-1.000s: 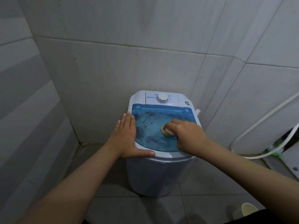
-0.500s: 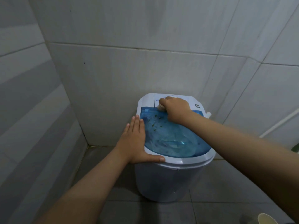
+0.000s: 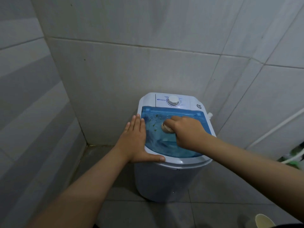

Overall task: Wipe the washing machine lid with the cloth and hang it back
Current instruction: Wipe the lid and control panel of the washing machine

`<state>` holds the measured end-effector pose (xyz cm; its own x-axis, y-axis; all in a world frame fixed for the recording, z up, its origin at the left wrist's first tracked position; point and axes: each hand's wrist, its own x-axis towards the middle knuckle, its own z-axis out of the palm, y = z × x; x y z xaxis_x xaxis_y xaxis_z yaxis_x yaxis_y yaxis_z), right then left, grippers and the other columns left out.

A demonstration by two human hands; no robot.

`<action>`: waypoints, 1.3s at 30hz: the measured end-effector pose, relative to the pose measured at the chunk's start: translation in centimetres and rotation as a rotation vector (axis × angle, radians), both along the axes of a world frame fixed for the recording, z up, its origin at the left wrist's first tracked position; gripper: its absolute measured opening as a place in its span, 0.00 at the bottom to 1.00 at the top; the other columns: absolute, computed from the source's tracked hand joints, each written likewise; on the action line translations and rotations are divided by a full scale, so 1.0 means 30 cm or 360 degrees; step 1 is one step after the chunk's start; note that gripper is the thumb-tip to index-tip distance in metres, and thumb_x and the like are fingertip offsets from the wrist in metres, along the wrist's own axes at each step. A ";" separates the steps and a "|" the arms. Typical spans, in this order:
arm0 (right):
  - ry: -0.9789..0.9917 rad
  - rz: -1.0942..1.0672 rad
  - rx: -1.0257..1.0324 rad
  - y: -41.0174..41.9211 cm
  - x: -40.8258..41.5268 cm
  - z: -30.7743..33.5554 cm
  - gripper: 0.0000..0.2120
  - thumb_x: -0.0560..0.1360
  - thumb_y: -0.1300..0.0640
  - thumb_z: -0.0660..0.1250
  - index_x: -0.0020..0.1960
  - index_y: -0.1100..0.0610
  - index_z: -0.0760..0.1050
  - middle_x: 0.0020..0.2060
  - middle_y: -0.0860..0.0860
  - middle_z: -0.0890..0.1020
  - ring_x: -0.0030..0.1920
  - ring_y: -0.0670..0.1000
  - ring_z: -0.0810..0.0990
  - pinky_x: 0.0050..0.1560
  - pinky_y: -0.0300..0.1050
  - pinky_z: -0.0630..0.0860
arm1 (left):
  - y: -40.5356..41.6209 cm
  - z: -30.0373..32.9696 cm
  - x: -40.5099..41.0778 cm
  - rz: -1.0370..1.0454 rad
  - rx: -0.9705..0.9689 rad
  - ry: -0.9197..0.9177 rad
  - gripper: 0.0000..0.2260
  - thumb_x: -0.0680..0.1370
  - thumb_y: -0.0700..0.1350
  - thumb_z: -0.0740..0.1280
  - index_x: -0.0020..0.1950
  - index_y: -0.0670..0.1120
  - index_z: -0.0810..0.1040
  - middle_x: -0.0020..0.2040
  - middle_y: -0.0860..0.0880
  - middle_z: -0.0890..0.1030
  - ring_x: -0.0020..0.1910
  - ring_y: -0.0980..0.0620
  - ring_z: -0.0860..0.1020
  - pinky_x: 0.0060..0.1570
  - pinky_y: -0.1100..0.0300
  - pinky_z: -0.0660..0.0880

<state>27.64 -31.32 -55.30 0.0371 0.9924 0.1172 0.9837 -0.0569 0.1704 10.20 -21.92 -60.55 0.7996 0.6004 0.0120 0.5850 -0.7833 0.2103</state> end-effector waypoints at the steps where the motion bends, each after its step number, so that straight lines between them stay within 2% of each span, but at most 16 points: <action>1: -0.0009 0.0016 -0.0018 -0.018 -0.007 0.000 0.18 0.69 0.64 0.62 0.57 0.53 0.71 0.51 0.50 0.77 0.47 0.57 0.78 0.32 0.44 0.64 | 0.000 0.000 0.000 -0.0001 -0.0002 0.0000 0.67 0.52 0.83 0.49 0.75 0.38 0.36 0.76 0.39 0.35 0.76 0.43 0.35 0.75 0.47 0.41; 4: -0.0021 0.0080 -0.0094 -0.066 -0.022 0.012 0.17 0.70 0.62 0.63 0.57 0.52 0.71 0.50 0.50 0.77 0.46 0.57 0.78 0.31 0.43 0.63 | -0.002 0.000 -0.001 0.0001 0.0001 0.0002 0.67 0.52 0.83 0.49 0.75 0.38 0.36 0.76 0.39 0.35 0.76 0.43 0.35 0.75 0.47 0.41; 7: 0.0098 0.0181 -0.0277 -0.087 -0.010 0.050 0.15 0.69 0.61 0.63 0.54 0.50 0.72 0.47 0.50 0.79 0.45 0.57 0.79 0.38 0.49 0.75 | -0.003 0.001 0.001 0.0003 0.0005 0.0006 0.68 0.52 0.83 0.49 0.75 0.37 0.36 0.76 0.39 0.35 0.76 0.43 0.35 0.74 0.47 0.40; 10: 0.0281 0.0140 -0.0440 -0.031 0.036 0.124 0.10 0.67 0.59 0.63 0.48 0.51 0.73 0.43 0.50 0.82 0.45 0.55 0.79 0.45 0.53 0.79 | -0.003 0.002 0.002 0.0003 -0.0003 -0.0006 0.68 0.52 0.83 0.50 0.75 0.38 0.36 0.76 0.39 0.34 0.75 0.43 0.35 0.75 0.48 0.40; 13: 0.0315 0.0078 -0.0268 0.079 0.058 0.163 0.10 0.67 0.59 0.64 0.49 0.52 0.74 0.46 0.50 0.83 0.48 0.55 0.80 0.46 0.51 0.79 | -0.002 0.000 0.000 -0.0005 0.0001 -0.0013 0.67 0.53 0.83 0.52 0.75 0.38 0.36 0.76 0.39 0.34 0.75 0.44 0.34 0.75 0.48 0.40; 16: 0.0337 -0.0018 -0.0096 0.201 0.050 0.160 0.09 0.67 0.64 0.62 0.40 0.52 0.69 0.42 0.51 0.78 0.48 0.59 0.78 0.38 0.46 0.71 | -0.004 -0.002 0.001 -0.0008 0.0001 -0.0029 0.67 0.53 0.83 0.52 0.75 0.38 0.35 0.76 0.40 0.34 0.75 0.44 0.34 0.74 0.49 0.39; 17: 0.0355 -0.0026 -0.0047 0.237 0.042 0.156 0.09 0.67 0.65 0.62 0.41 0.52 0.69 0.43 0.52 0.78 0.49 0.60 0.78 0.37 0.46 0.68 | -0.006 -0.002 0.001 -0.0005 0.0007 -0.0037 0.67 0.53 0.83 0.52 0.75 0.38 0.35 0.76 0.40 0.34 0.75 0.44 0.34 0.74 0.49 0.39; 19: 0.0303 -0.0021 0.0014 0.300 0.027 0.140 0.12 0.70 0.64 0.62 0.52 0.56 0.72 0.50 0.56 0.79 0.52 0.61 0.78 0.39 0.46 0.68 | -0.004 -0.003 0.002 0.0003 0.0020 -0.0047 0.67 0.53 0.83 0.52 0.75 0.38 0.36 0.76 0.40 0.34 0.75 0.44 0.35 0.74 0.49 0.38; 21: 0.0151 -0.0038 -0.0057 0.339 0.016 0.118 0.16 0.73 0.64 0.61 0.60 0.57 0.71 0.56 0.56 0.77 0.55 0.61 0.77 0.42 0.48 0.69 | -0.005 -0.002 0.004 0.0009 0.0027 -0.0045 0.67 0.53 0.82 0.52 0.75 0.38 0.36 0.76 0.39 0.34 0.76 0.44 0.35 0.74 0.49 0.38; 25: 0.0034 -0.0051 -0.0114 0.342 0.009 0.086 0.16 0.72 0.68 0.60 0.58 0.57 0.72 0.56 0.56 0.77 0.55 0.60 0.77 0.41 0.47 0.66 | -0.003 -0.001 0.003 0.0011 0.0019 -0.0037 0.67 0.53 0.82 0.53 0.75 0.38 0.36 0.76 0.39 0.34 0.76 0.44 0.35 0.73 0.49 0.38; 31: -0.0032 0.0051 -0.0116 0.214 0.000 0.064 0.19 0.70 0.68 0.61 0.59 0.56 0.72 0.53 0.54 0.78 0.51 0.60 0.79 0.37 0.47 0.67 | -0.001 -0.005 0.000 -0.0002 0.0031 -0.0023 0.66 0.54 0.82 0.53 0.75 0.37 0.36 0.76 0.39 0.35 0.76 0.44 0.35 0.74 0.49 0.38; 39: -0.0124 0.0206 -0.0240 0.020 -0.048 0.056 0.17 0.72 0.66 0.61 0.58 0.53 0.71 0.52 0.52 0.77 0.47 0.58 0.78 0.35 0.47 0.68 | -0.002 0.004 0.001 -0.0003 0.0026 0.0010 0.68 0.51 0.84 0.47 0.75 0.37 0.37 0.76 0.38 0.36 0.76 0.43 0.36 0.74 0.48 0.39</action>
<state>26.19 -30.72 -53.62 -0.0954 0.9948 -0.0355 0.9646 0.1012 0.2434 10.24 -21.97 -60.42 0.8009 0.5986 0.0165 0.5847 -0.7877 0.1940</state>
